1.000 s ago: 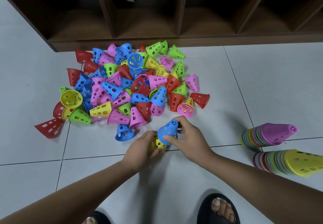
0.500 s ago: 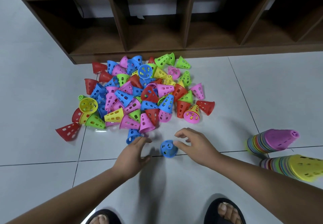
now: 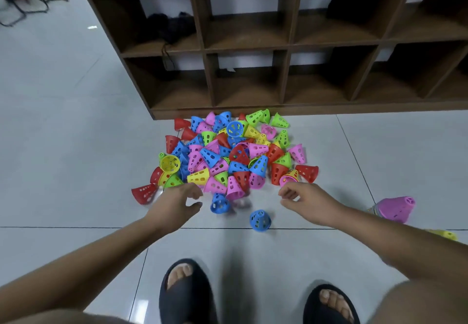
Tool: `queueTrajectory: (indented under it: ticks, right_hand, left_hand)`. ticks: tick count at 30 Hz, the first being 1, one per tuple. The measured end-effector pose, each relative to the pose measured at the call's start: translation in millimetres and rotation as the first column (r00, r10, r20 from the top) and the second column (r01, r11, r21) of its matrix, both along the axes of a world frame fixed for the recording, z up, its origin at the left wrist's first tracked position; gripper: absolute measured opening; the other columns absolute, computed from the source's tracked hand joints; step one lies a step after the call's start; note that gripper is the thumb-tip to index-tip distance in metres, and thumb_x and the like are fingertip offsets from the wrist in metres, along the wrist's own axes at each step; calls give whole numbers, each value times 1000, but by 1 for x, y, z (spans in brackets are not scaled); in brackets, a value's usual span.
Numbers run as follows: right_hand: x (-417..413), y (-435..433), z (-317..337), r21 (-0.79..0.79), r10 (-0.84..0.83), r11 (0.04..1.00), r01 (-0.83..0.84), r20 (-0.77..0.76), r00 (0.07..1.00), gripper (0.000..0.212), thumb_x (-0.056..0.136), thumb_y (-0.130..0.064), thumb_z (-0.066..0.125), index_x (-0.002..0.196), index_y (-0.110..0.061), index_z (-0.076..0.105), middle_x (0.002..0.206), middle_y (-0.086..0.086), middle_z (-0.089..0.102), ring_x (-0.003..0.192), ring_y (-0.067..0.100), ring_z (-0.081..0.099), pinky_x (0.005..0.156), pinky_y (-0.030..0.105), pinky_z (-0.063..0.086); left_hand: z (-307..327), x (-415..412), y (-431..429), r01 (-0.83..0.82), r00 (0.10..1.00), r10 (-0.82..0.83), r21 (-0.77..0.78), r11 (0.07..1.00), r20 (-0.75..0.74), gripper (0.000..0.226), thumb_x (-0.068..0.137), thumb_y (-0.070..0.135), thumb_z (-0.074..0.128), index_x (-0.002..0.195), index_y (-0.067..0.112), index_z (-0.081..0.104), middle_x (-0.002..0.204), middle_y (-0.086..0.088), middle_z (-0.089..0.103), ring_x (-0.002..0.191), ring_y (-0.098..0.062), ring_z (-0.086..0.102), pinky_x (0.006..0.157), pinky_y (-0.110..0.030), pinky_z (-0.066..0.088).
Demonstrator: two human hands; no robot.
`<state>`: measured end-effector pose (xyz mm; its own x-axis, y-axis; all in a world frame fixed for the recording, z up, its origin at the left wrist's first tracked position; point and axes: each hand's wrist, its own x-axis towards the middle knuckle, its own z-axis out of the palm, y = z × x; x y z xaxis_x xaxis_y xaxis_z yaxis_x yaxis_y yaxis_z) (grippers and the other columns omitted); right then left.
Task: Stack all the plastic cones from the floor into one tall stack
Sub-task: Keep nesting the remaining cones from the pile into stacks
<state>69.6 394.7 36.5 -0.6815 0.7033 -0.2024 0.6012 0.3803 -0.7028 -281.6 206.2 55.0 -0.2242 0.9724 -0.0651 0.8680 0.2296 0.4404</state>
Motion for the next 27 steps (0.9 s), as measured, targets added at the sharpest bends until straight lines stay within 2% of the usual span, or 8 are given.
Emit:
queueTrajectory:
  ticks: [2, 5, 8, 11, 14, 19, 23, 27]
  right_hand:
    - [-5, -3, 13, 23, 24, 999, -24, 33, 999, 10, 94, -24, 76, 103, -27, 72, 99, -11, 73, 94, 0, 66, 85, 15, 50]
    - [-23, -7, 30, 45, 93, 994, -98, 111, 989, 15, 93, -27, 77, 97, -38, 67, 99, -12, 73, 94, -1, 67, 88, 20, 51]
    - [-46, -9, 46, 96, 179, 973, -208, 243, 953, 16, 95, -32, 74, 110, -32, 69, 108, -12, 70, 101, 4, 65, 92, 25, 52]
    - [-57, -8, 62, 136, 271, 931, -340, 369, 889, 28, 98, -35, 69, 124, -23, 66, 117, -9, 67, 109, 9, 62, 97, 30, 51]
    - [-57, -1, 61, 163, 295, 903, -398, 438, 849, 31, 100, -37, 65, 127, -24, 64, 121, -11, 64, 112, 8, 59, 98, 30, 50]
    - [-49, 30, 30, 158, 224, 932, -325, 453, 863, 25, 97, -39, 67, 119, -32, 61, 116, -13, 62, 107, 8, 57, 90, 27, 47]
    - [-48, 60, 8, 143, 156, 957, -252, 480, 864, 29, 95, -33, 68, 123, -28, 64, 113, -6, 63, 104, 12, 59, 90, 32, 49]
    - [-49, 97, -19, 155, 69, 975, -162, 482, 874, 29, 92, -34, 69, 119, -27, 66, 107, -5, 62, 104, 19, 63, 86, 35, 49]
  left_hand:
    - [10, -9, -12, -25, 1000, 25, 11, 1000, -5, 21, 95, 30, 79, 115, 27, 73, 109, 21, 70, 99, -3, 65, 79, -16, 46]
    - [13, -30, -31, -113, 993, 113, 16, 993, 15, 18, 95, 27, 77, 112, 24, 74, 108, 19, 70, 99, -6, 65, 81, -24, 48]
    - [6, -61, -39, -207, 978, 206, 3, 978, 43, 13, 94, 26, 76, 107, 26, 74, 105, 16, 73, 96, -12, 66, 85, -30, 53]
    - [-4, -87, -41, -230, 973, 230, -6, 973, 36, 14, 92, 26, 76, 103, 31, 71, 97, 18, 68, 89, -11, 62, 75, -26, 46]
    - [-16, -105, -35, -256, 966, 256, -10, 967, 31, 18, 90, 23, 76, 107, 27, 72, 96, 16, 66, 86, -12, 58, 72, -24, 41]
    - [-43, -123, -21, -304, 952, 305, -50, 951, 26, 27, 85, 21, 76, 111, 25, 70, 100, 4, 69, 90, -22, 65, 74, -32, 48]
    - [-57, -134, -4, -313, 950, 312, -78, 947, -22, 41, 83, 17, 78, 121, 21, 66, 102, 0, 60, 86, -22, 57, 72, -33, 46]
    - [-80, -156, 8, -308, 950, 301, -92, 947, -83, 54, 76, 13, 83, 127, 18, 64, 115, -7, 63, 100, -35, 65, 77, -41, 55]
